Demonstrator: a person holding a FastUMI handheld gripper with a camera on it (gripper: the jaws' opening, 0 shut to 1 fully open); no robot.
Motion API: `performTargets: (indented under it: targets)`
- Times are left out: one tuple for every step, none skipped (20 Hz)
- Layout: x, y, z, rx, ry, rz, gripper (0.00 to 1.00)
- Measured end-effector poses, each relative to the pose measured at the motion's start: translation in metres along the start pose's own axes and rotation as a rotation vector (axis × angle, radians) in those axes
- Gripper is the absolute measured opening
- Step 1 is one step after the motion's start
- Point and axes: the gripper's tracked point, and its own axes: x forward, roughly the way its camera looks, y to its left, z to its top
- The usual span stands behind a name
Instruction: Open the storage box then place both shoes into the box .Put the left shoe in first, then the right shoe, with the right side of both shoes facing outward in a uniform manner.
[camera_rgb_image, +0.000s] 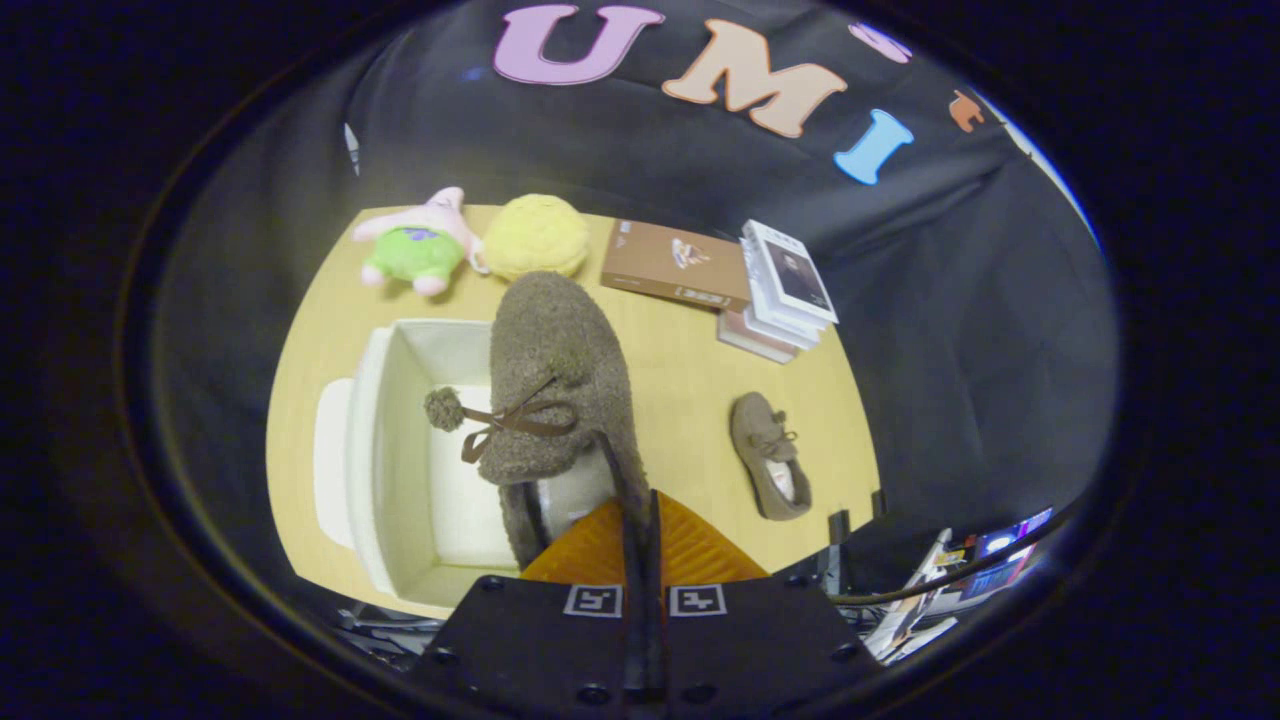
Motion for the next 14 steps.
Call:
performTargets:
  targets:
    - [0.005, 0.011, -0.004, 0.000, 0.010, 0.014, 0.03]
    - [0.009, 0.023, -0.009, -0.004, 0.023, 0.026, 0.04]
    - [0.015, 0.035, -0.014, -0.005, 0.040, 0.035, 0.03]
    - [0.021, 0.046, -0.019, -0.012, 0.058, 0.048, 0.03]
    - [0.029, 0.057, -0.026, -0.017, 0.075, 0.058, 0.03]
    - [0.037, 0.066, -0.030, -0.022, 0.093, 0.070, 0.03]
    - [0.045, 0.075, -0.035, -0.026, 0.109, 0.082, 0.03]
    - [0.052, 0.084, -0.040, -0.031, 0.124, 0.096, 0.03]
    - [0.061, 0.092, -0.045, -0.033, 0.140, 0.107, 0.03]
    - [0.069, 0.100, -0.049, -0.033, 0.153, 0.123, 0.03]
    - [0.075, 0.107, -0.051, -0.028, 0.160, 0.139, 0.03]
    - [0.082, 0.114, -0.055, -0.023, 0.166, 0.159, 0.03]
    - [0.086, 0.119, -0.056, -0.019, 0.171, 0.174, 0.03]
    - [0.090, 0.123, -0.058, -0.019, 0.175, 0.188, 0.03]
